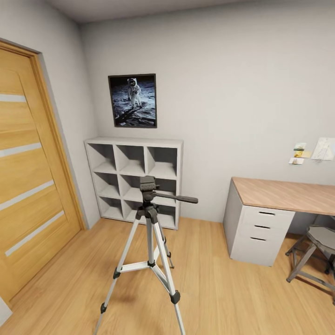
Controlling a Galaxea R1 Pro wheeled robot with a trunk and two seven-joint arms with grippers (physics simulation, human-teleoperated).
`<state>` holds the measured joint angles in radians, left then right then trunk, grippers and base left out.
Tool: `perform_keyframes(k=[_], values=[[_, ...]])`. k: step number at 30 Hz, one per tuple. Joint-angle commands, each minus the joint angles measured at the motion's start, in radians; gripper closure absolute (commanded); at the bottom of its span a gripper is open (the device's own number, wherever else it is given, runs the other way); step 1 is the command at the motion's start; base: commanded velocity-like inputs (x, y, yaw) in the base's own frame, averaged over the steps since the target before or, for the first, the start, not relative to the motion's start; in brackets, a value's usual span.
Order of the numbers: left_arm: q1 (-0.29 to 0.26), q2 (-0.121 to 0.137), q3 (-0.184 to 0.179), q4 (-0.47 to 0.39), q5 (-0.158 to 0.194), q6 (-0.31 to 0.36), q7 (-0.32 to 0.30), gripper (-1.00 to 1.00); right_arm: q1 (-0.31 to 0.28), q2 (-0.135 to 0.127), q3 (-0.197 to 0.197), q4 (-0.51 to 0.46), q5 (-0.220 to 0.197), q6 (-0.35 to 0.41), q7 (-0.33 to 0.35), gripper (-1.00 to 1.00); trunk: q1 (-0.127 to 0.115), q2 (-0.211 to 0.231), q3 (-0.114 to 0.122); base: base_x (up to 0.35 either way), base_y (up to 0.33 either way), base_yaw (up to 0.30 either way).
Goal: Attach the digital camera to the camera tripod in the bedroom.
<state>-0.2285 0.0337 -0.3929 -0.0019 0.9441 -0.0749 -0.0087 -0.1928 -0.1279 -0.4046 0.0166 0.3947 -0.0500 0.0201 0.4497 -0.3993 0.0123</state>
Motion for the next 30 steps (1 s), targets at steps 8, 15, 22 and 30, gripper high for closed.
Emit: perform_keyframes(k=[8,15,22,30], values=[[0.000,0.000,-0.009,0.000,0.007,-0.002,-0.001,1.00,0.000,-0.003,-0.008,0.002,0.007,-0.004,0.003,-1.00,0.000,-0.001,0.000,0.000,0.000,0.000],[0.000,0.000,-0.009,0.000,0.007,-0.002,-0.001,1.00,0.000,-0.002,-0.008,0.002,0.007,-0.003,0.004,-1.00,0.000,-0.001,0.000,0.000,0.000,0.000],[0.000,0.000,-0.009,0.000,0.007,-0.002,-0.001,1.00,0.000,0.004,-0.010,0.002,0.007,-0.004,0.000,-1.00,0.000,-0.001,0.000,0.000,0.000,0.000],[0.000,0.000,-0.009,0.000,0.007,-0.002,-0.001,1.00,0.000,-0.001,-0.008,0.001,0.007,-0.005,0.001,-1.00,0.000,-0.001,-0.009,0.000,0.000,0.000]])
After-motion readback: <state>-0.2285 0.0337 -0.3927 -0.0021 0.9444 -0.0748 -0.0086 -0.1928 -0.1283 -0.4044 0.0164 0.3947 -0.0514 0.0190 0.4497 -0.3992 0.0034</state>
